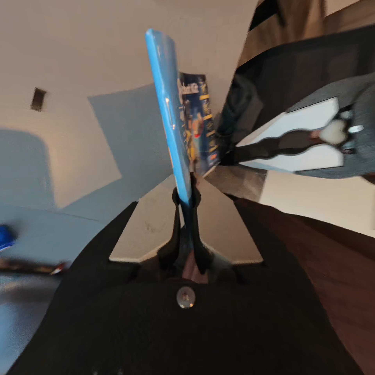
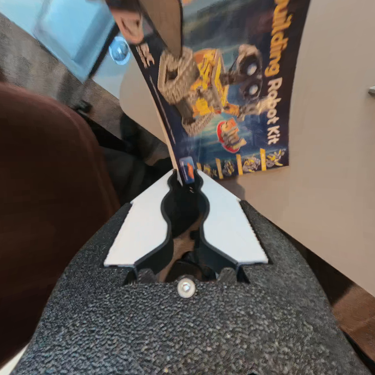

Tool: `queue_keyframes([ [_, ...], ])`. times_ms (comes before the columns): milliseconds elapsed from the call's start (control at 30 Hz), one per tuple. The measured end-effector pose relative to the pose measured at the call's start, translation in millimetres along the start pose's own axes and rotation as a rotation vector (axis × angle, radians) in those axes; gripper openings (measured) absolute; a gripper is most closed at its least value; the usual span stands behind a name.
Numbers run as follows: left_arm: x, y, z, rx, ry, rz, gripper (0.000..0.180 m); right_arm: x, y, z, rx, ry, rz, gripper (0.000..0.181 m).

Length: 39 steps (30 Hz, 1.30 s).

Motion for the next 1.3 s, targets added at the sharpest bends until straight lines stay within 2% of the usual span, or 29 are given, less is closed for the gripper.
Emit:
queue_keyframes([
  [67, -3.1, 2.4, -3.5, -0.008, -0.008, 0.026, 0.003, 7.8, -4.8, 12.8, 0.005, 0.063, -0.048, 0.015],
  [133, -6.5, 3.4, -6.1, -0.004, -0.016, 0.060, 0.003, 18.5, -3.0, 20.6, -0.049, 0.050, -0.185, 0.022],
  [200, -9.8, 4.9, -9.0, -0.002, -0.028, 0.093, 0.003, 20.2, 3.8, 30.0, -0.020, 0.049, -0.249, 0.023],
  [333, -13.6, 4.2, -13.5, 0.015, -0.054, 0.108, 0.003, 6.3, 16.4, 41.6, 0.070, 0.079, -0.252, 0.034],
  [467, -18.6, 0.9, -16.1, 0.022, -0.048, 0.144, 0.003, -14.2, 24.4, 45.1, 0.122, 0.073, -0.240, 0.036],
  [1300, -16.0, 2.5, -19.6, -0.005, 0.110, 0.285, 0.005, -17.5, 36.4, 25.0, 0.094, 0.094, -0.326, 0.046],
])
Point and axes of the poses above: each gripper's, where its closed fingertips meet, y out along the fingers, z out of its top, x = y × z across the jaws, the point moved 9 cm from there along -y, back along the fingers, and after that the axes turned 3 degrees about x, right-handed, at the moved point
